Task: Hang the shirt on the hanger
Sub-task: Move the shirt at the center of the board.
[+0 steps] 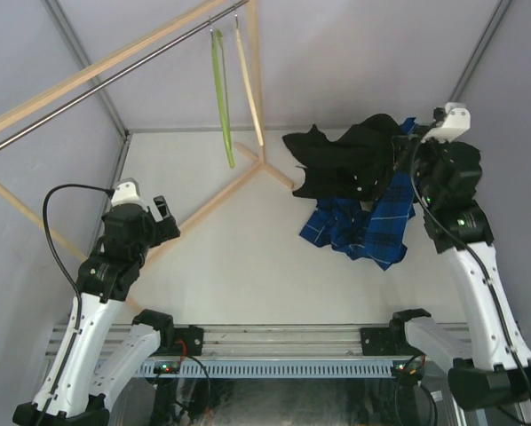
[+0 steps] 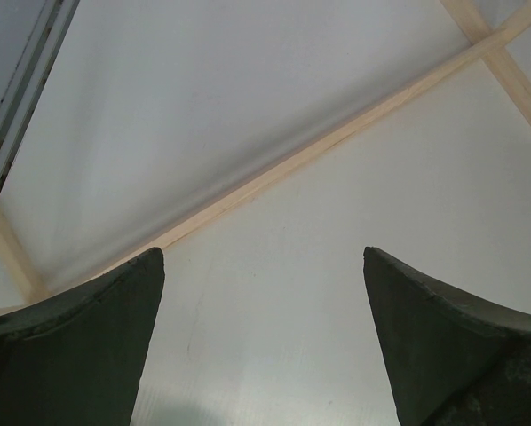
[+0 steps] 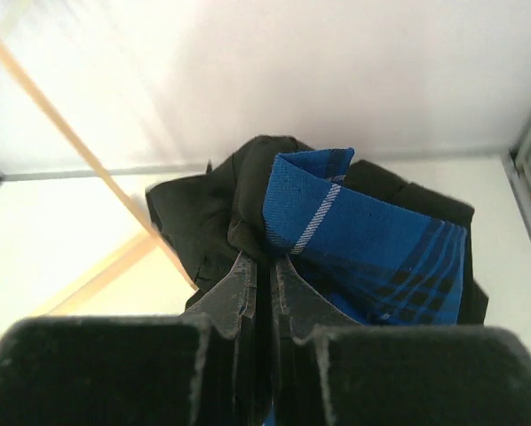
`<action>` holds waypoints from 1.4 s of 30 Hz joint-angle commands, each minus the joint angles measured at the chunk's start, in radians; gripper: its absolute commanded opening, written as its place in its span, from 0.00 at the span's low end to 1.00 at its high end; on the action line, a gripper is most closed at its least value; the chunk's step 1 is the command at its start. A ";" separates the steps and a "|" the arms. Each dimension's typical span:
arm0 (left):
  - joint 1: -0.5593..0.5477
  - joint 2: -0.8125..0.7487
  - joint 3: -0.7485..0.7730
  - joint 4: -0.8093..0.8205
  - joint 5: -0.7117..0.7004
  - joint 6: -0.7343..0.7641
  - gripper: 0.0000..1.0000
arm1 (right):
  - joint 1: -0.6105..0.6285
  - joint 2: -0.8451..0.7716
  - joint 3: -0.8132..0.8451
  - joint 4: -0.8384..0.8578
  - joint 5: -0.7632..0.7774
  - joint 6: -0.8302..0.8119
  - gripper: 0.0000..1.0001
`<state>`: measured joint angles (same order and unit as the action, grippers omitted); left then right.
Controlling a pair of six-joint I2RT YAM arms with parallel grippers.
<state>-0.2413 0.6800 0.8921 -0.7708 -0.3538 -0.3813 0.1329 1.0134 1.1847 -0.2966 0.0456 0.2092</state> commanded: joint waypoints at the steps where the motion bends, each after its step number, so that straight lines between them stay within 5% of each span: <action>1: 0.009 -0.008 -0.015 0.038 0.012 0.015 0.96 | 0.027 -0.107 0.081 0.108 -0.193 -0.117 0.00; 16: 0.009 -0.048 -0.021 0.045 -0.007 0.012 0.97 | 0.459 -0.202 0.115 -0.111 -0.244 -0.241 0.00; 22: 0.009 -0.045 -0.021 0.044 -0.010 0.010 0.97 | 0.663 -0.206 -0.067 -0.022 0.048 -0.131 0.00; 25: 0.011 -0.044 -0.021 0.044 -0.010 0.010 0.97 | 0.670 -0.191 -0.197 0.057 0.299 0.025 0.00; 28: 0.011 -0.038 -0.021 0.044 -0.007 0.009 0.98 | 0.636 -0.102 -0.237 0.064 0.320 0.099 0.01; 32: 0.010 -0.039 -0.029 0.043 0.012 -0.011 1.00 | 0.576 0.072 -0.192 0.015 0.098 0.099 0.48; 35: 0.011 -0.042 -0.046 0.051 0.052 -0.052 1.00 | 0.541 0.104 -0.163 -0.044 0.055 0.110 0.68; 42: 0.010 -0.041 -0.104 0.089 0.150 -0.138 1.00 | 0.195 0.072 -0.188 -0.188 -0.049 0.266 0.76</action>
<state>-0.2390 0.6407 0.8272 -0.7406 -0.2771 -0.4545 0.4919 1.1149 0.9596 -0.4202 0.0708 0.3622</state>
